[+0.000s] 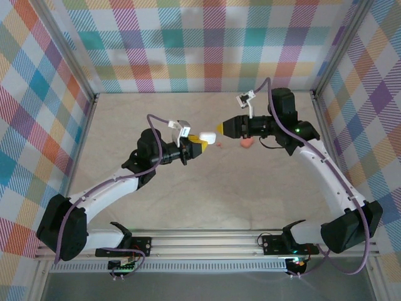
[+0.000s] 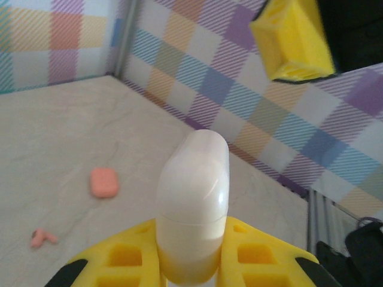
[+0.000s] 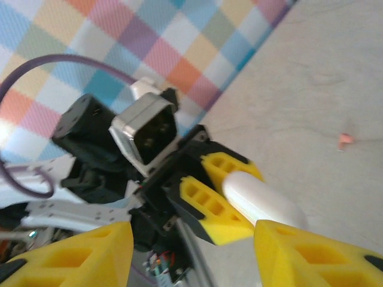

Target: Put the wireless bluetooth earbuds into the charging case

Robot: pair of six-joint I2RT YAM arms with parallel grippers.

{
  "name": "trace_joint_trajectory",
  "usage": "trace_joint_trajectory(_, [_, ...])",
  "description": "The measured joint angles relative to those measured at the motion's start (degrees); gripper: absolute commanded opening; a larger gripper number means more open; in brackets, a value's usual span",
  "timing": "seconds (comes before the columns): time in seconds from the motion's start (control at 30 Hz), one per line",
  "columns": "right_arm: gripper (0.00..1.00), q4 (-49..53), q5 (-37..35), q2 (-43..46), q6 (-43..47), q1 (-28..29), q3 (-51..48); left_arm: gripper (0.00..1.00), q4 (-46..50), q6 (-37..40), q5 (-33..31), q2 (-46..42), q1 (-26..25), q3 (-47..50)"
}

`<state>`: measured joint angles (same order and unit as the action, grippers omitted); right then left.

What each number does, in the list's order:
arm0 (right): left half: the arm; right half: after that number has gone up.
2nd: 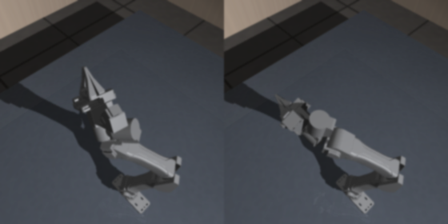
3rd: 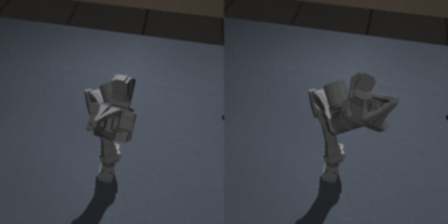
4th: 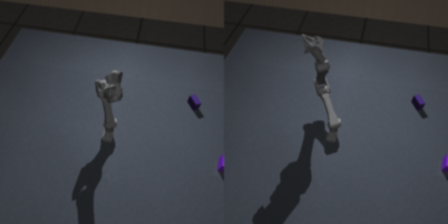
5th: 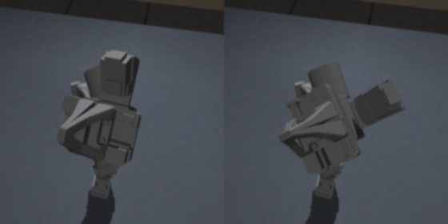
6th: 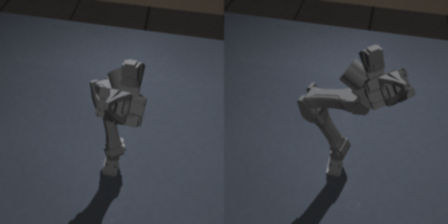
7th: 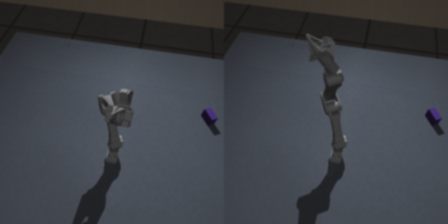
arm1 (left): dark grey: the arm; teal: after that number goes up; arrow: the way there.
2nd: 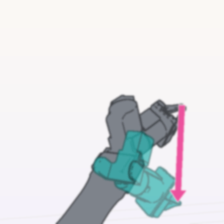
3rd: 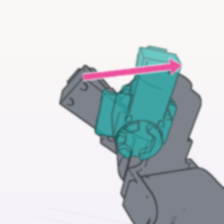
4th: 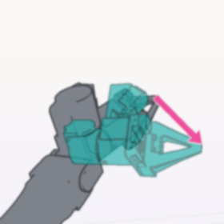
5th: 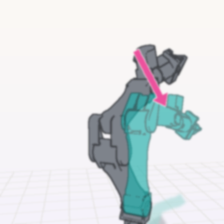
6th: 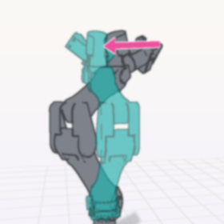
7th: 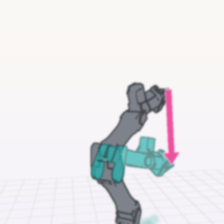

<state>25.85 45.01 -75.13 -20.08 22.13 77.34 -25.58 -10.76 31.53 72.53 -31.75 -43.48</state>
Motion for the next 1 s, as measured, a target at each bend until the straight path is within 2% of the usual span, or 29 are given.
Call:
trace_joint_trajectory(0.17, [0.55, 3.48, -9.33, -1.07, 0.42, -0.04, -0.37, 0.0, 2.05, -5.07, -5.49, -0.39, 3.72, 4.59])
trace_joint_trajectory(0.47, [0.52, 6.32, -18.16, -8.7, -0.07, 1.49, -5.46, 0.0, 12.83, -13.22, -9.73, -0.37, 12.94, 7.41])
trace_joint_trajectory(0.73, [0.52, 6.82, -22.18, -17.31, -0.24, 6.8, -5.31, 0.0, 19.65, -15.41, -9.68, 2.99, 20.85, 7.34])
trace_joint_trajectory(1.0, [0.51, 6.12, -22.88, -31.43, -0.46, 14.12, 4.33, 0.0, 25.14, -16.87, -10.19, 8.24, 26.93, 7.28])
